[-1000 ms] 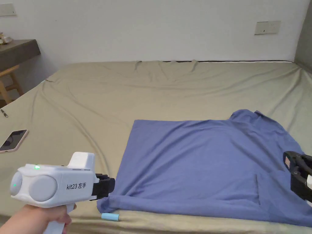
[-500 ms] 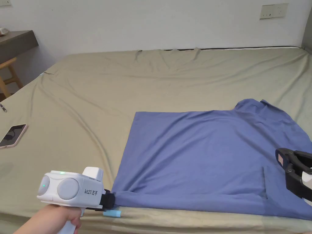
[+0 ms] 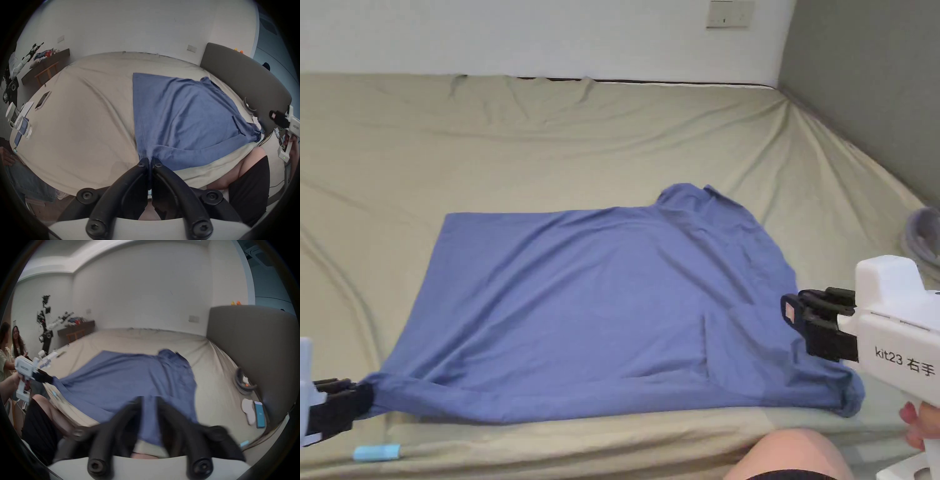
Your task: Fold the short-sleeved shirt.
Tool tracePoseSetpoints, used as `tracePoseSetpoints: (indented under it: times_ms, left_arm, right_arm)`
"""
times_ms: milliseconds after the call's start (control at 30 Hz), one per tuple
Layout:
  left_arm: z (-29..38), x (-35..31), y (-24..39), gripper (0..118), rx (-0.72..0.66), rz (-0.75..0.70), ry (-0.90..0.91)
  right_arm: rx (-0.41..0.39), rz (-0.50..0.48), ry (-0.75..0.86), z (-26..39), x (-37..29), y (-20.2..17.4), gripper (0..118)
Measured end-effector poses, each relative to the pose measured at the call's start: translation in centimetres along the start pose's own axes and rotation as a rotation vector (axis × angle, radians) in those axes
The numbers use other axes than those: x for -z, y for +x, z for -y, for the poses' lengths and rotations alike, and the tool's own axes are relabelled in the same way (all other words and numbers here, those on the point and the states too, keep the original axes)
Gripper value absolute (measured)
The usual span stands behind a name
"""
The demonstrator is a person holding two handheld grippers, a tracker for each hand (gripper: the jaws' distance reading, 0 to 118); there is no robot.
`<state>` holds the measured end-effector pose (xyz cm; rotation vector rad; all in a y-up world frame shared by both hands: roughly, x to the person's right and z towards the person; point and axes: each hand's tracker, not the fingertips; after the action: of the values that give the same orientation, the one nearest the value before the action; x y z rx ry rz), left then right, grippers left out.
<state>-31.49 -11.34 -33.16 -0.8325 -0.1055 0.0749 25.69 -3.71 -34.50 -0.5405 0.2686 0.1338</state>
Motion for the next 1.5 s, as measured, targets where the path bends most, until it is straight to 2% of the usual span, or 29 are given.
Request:
tracePoseSetpoints:
  times_ms: [33, 100, 133, 167, 267, 300, 367, 433, 467, 500, 533, 633, 700, 767, 933, 1033, 1233, 1500]
  left_arm:
    - [-0.2, -0.3, 0.3, 0, 0.004, 0.008, 0.008]
    - [-0.6, -0.5, 0.7, 0, 0.007, 0.025, 0.019]
    - [-0.8, -0.4, 0.9, 0, 0.011, 0.029, 0.018]
    - [-1.1, -0.3, 1.2, 0, 0.015, 0.03, 0.015]
    - [-1.4, 0.5, 1.5, 0, 0.006, 0.018, -0.001]
    - [-1.6, 0.7, 1.6, 0, 0.002, 0.018, -0.005]
    - [-1.6, 0.8, 1.8, 0, 0.002, 0.019, -0.014]
    - [-1.7, 0.9, 1.5, 0, 0.004, 0.017, -0.022]
    - [-1.6, 0.9, 1.4, 0, 0.007, 0.016, -0.026]
    - [-1.5, 0.9, 1.4, 0, 0.009, 0.016, -0.029]
    - [-1.4, 0.8, 1.4, 0, 0.01, 0.016, -0.032]
    - [-1.4, 0.4, 0.9, 0, 0.004, 0.011, -0.033]
    - [-1.7, -0.1, 0.4, 0, -0.018, 0.027, -0.018]
    - [-2.6, -0.7, 0.3, 0, -0.032, 0.039, -0.001]
    - [-7.1, -0.7, -0.2, 0, -0.044, 0.042, 0.006]
    - [-10.5, 1.1, -1.2, 0, -0.062, 0.024, -0.009]
    - [-15.7, 7.9, -3.8, 0, -0.199, 0.02, -0.098]
    - [-17.6, 15.8, -3.8, 0, -0.137, -0.029, -0.181]
  right_arm:
    - [0.014, 0.031, -0.027, 0.5, 0.4, 1.3, 56]
    - [0.023, 0.08, -0.123, 1.6, 1.9, 3.6, 91]
    - [0.01, 0.103, -0.154, 2.2, 2.8, 4.3, 96]
    - [0.007, 0.127, -0.185, 3.0, 3.9, 4.8, 95]
    - [0.04, 0.099, -0.283, 5.2, 7.1, 5.8, 95]
    - [0.046, 0.099, -0.303, 5.7, 8.0, 5.9, 93]
    - [0.035, 0.099, -0.33, 6.5, 9.2, 6.4, 74]
    - [0.054, 0.108, -0.339, 6.9, 9.5, 6.7, 36]
    - [0.096, 0.093, -0.348, 7.2, 9.5, 6.9, 20]
    - [0.137, 0.05, -0.354, 7.4, 8.9, 6.6, 9]
    - [0.151, 0.014, -0.343, 7.5, 8.6, 6.5, 6]
    - [0.106, 0.044, -0.316, 7.2, 7.3, 5.7, 5]
    - [0.124, 0.044, -0.274, 6.4, 6.4, 5.8, 5]
    - [0.123, 0.043, -0.25, 4.7, 5.6, 5.8, 5]
    - [0.062, 0.031, -0.259, -1.4, 6.7, 6.5, 5]
    - [0.032, 0.04, -0.273, -5.0, 9.4, 7.5, 5]
    - [0.047, 0.093, -0.329, -8.4, 17.1, 10.0, 5]
    - [0.052, 0.169, -0.496, -5.8, 26.1, 11.2, 5]
